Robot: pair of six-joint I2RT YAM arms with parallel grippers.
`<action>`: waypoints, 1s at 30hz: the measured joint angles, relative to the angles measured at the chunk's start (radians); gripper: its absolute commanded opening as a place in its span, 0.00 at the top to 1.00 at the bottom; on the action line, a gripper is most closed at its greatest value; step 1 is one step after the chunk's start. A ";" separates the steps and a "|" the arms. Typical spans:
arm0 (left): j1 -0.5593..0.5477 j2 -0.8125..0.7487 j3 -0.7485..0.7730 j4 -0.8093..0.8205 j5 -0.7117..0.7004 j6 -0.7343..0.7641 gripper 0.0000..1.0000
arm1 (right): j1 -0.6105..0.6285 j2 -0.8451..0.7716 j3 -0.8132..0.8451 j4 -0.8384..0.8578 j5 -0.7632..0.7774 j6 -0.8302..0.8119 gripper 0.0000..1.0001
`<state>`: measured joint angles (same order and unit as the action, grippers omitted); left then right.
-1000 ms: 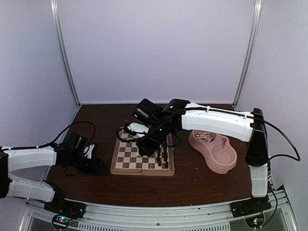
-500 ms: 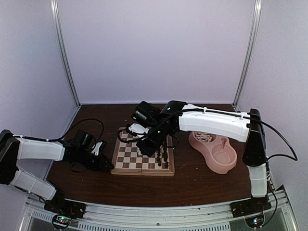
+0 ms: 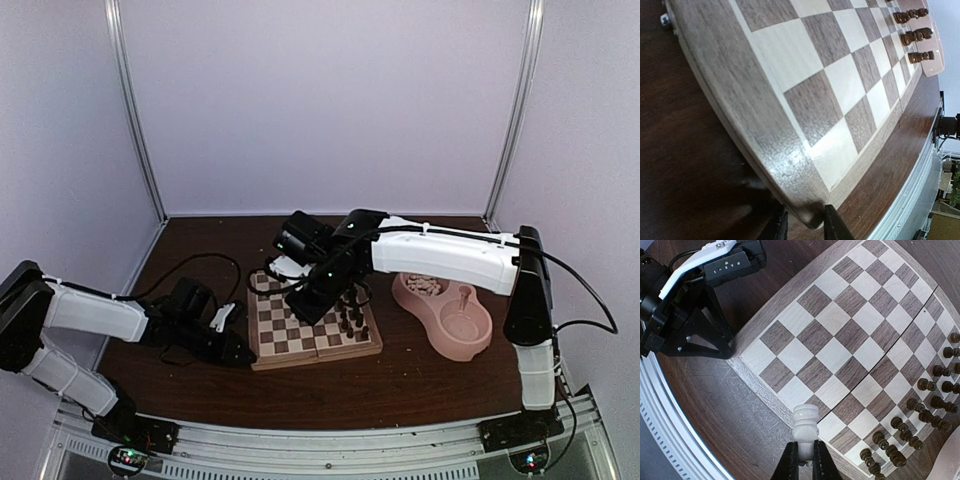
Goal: Set up the chess pieces on the board
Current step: Position the chessboard at the center of the board, then place the knight on the chessboard.
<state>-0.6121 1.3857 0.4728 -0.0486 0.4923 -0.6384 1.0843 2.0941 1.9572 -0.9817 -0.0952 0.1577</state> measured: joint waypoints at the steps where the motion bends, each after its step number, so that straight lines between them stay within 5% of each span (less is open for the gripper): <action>1: -0.010 0.006 -0.002 0.014 0.003 -0.008 0.75 | 0.000 0.000 0.000 -0.002 0.000 0.000 0.96; 16: -0.189 0.177 0.052 0.260 -0.025 -0.132 0.72 | -0.001 0.003 -0.016 -0.084 0.005 0.023 0.95; 30: -0.194 -0.074 0.019 0.118 -0.281 -0.097 0.66 | -0.018 0.121 0.049 -0.242 0.000 0.021 0.93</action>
<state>-0.8059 1.3121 0.4915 0.0692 0.2111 -0.7357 1.0664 2.2150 2.0064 -1.2240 -0.0956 0.1783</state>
